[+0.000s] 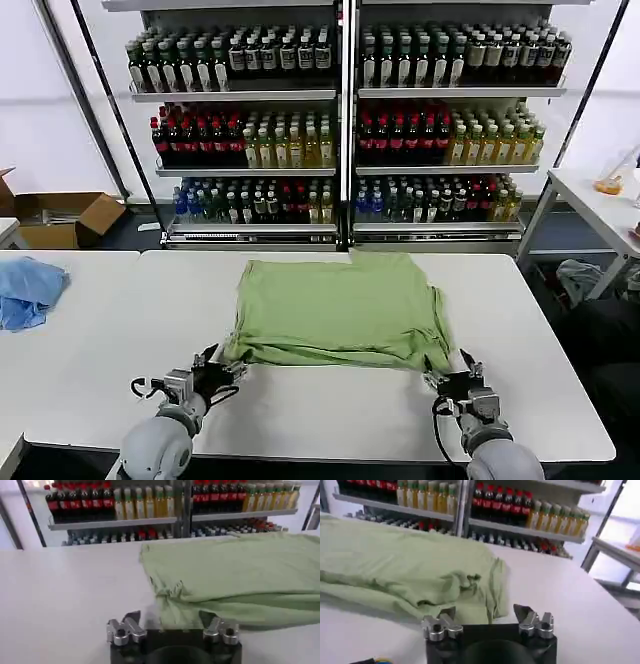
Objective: Fold and organize the clothes.
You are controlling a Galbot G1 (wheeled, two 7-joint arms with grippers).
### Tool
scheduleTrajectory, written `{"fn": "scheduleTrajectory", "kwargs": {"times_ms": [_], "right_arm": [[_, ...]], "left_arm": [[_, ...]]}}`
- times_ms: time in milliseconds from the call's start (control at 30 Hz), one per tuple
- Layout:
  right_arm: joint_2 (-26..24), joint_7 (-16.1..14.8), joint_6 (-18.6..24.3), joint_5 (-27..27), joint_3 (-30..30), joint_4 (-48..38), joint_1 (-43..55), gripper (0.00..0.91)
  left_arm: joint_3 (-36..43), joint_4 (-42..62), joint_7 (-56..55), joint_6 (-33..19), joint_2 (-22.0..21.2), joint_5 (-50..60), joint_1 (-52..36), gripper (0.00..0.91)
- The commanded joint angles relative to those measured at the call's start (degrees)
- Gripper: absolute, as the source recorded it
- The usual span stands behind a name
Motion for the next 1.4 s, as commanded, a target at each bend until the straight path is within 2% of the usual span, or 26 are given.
{"fn": "scheduleTrajectory", "kwargs": {"times_ms": [33, 367, 567, 1000, 1233, 1267, 1300, 1333, 1367, 1400], "right_arm": [[0.0, 0.1, -1.0, 2.7, -0.9, -1.9, 1.1, 0.000], [-0.5, 0.2, -1.0, 4.2, -0.2, -0.4, 0.2, 0.000], [-1.6, 0.4, -1.1, 4.4, 1.7, 4.9, -4.9, 0.000], [-5.1, 0.6, -1.1, 3.6, 8.7, 17.4, -21.1, 0.000], [-6.7, 0.2, -2.0, 1.5, 11.7, 21.0, -28.3, 0.000], [-6.7, 0.3, -2.1, 1.2, 11.8, 21.0, -28.3, 0.222], [-6.7, 0.1, -2.8, 0.9, 12.0, 21.1, -28.3, 0.665], [-6.8, 0.0, -2.7, 0.8, 12.1, 21.3, -28.3, 0.907], [-6.8, 0.0, -2.6, 0.6, 12.3, 21.4, -28.3, 0.907], [-6.8, 0.0, -2.3, 0.2, 12.6, 21.7, -28.2, 0.907]], "left_arm": [[0.0, 1.3, 0.6, 0.2, 0.2, -1.4, -0.7, 0.040], [-0.8, 0.1, 1.9, 1.2, 0.3, -7.1, -0.2, 0.040], [-2.1, -4.6, 2.2, 1.6, 1.0, -7.9, 3.2, 0.040], [-5.7, -20.3, 1.9, 3.0, 4.2, -6.4, 20.4, 0.030], [-7.4, -24.0, 2.0, 3.4, 5.6, -3.6, 26.1, 0.030], [-7.5, -24.2, 2.1, 3.6, 5.8, -3.5, 26.5, 0.020], [-7.8, -24.7, 2.3, 4.1, 6.0, -2.8, 27.1, 0.040], [-8.0, -25.2, 2.3, 4.8, 6.1, -2.4, 27.5, 0.312], [-8.1, -25.6, 2.3, 5.1, 6.3, -2.2, 27.7, 0.574], [-8.3, -25.9, 2.3, 5.2, 6.5, -2.0, 27.8, 0.907]]}}
